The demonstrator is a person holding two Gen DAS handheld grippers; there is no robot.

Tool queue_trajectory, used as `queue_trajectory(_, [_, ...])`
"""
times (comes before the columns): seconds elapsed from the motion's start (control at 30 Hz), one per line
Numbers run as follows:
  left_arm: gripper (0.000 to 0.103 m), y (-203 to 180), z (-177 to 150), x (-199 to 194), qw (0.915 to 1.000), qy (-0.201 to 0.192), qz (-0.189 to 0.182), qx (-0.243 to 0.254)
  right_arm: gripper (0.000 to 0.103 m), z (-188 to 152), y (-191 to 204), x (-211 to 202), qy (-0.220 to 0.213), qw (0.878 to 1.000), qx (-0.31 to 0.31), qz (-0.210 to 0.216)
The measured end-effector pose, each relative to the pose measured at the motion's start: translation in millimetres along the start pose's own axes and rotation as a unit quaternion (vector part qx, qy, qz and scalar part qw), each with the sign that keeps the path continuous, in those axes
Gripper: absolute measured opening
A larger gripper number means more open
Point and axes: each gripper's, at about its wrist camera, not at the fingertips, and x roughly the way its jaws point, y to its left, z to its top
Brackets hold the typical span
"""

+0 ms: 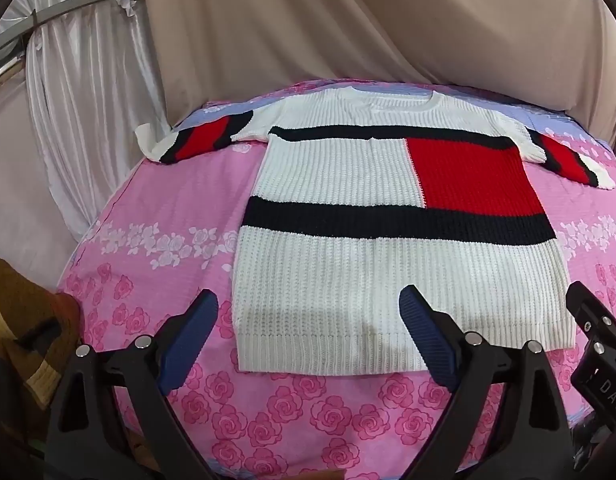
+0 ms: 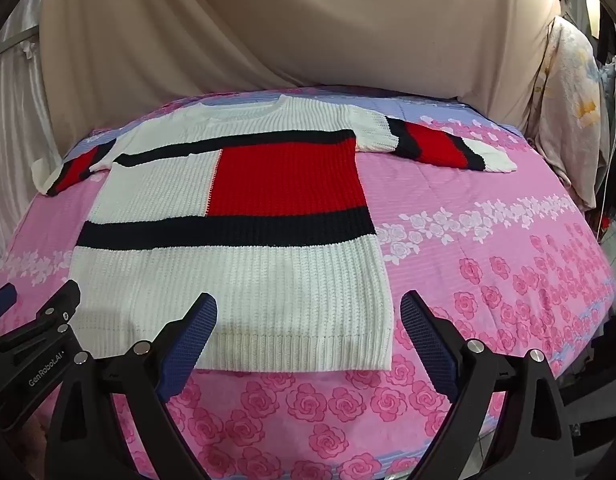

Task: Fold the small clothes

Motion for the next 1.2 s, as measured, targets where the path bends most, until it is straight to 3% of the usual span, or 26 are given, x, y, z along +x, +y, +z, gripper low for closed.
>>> queue_trajectory(1.2, [0.09,1.9,-5.3,4.1,1.0,0.003,-0.001,0.001,0.091,-0.8,8.4,0.2,0.001,1.0,-0.004,0.0])
